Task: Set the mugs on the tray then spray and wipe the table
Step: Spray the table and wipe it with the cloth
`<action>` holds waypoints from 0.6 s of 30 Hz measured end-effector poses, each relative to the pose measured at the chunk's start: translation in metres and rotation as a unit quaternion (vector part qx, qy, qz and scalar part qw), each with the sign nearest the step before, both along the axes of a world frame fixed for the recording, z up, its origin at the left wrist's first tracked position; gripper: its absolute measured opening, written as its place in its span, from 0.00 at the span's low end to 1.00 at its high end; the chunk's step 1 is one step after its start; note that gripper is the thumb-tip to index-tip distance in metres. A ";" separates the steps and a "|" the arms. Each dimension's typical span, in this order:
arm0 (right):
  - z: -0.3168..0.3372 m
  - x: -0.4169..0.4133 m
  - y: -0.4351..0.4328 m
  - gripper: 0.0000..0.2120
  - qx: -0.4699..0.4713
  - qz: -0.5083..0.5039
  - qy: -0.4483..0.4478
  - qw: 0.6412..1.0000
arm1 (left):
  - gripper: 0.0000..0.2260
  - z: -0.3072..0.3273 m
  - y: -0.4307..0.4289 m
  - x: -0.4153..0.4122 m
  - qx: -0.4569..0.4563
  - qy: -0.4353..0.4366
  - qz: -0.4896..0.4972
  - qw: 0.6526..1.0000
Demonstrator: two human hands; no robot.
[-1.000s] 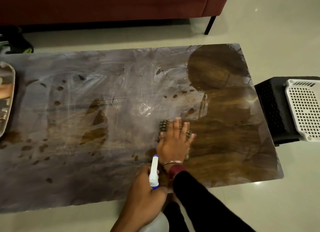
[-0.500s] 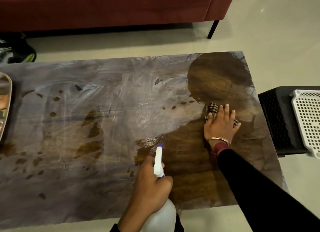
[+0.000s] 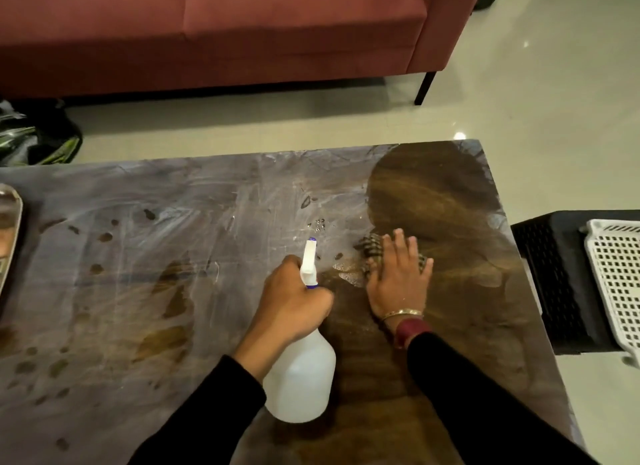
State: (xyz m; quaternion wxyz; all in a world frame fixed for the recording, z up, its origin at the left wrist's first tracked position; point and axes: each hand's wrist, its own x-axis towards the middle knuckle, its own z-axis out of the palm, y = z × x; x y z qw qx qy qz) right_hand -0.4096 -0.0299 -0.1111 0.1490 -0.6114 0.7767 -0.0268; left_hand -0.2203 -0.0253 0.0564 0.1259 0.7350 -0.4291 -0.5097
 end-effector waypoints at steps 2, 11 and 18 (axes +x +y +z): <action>0.002 -0.031 -0.033 0.29 0.007 -0.083 -0.005 0.997 | 0.14 0.001 -0.003 0.000 0.002 0.010 -0.001 1.000; 0.002 0.093 -0.066 0.31 0.018 0.149 0.001 0.989 | 0.12 -0.006 0.007 0.015 -0.020 0.006 0.035 0.999; 0.009 0.036 0.046 0.31 0.025 0.308 -0.040 0.950 | 0.13 -0.006 0.005 0.015 0.003 0.026 0.036 0.999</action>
